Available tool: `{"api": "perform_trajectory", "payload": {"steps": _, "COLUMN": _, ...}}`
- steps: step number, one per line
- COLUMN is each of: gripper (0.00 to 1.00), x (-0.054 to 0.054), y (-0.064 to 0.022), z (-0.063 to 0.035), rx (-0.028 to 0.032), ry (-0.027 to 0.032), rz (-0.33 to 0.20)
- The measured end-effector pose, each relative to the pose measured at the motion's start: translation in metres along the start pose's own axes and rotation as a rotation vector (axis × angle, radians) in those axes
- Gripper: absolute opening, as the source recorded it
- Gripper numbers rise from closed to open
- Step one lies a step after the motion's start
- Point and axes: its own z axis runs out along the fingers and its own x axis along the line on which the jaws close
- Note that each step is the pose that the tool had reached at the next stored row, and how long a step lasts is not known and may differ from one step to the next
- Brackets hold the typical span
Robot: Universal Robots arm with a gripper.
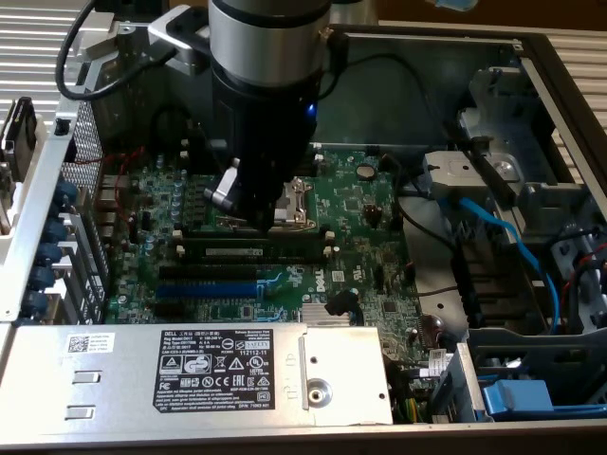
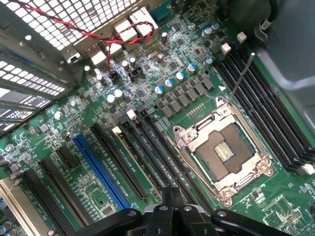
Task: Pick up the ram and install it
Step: 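Press down the ram until it locks into place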
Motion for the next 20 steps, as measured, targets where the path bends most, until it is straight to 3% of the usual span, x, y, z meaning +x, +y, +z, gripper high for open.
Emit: {"api": "perform_trajectory", "payload": {"steps": 20, "gripper": 0.1, "x": 0.0, "y": 0.0, "z": 0.0, "rx": -0.0048, "ry": -0.0087, "rz": 0.204}}
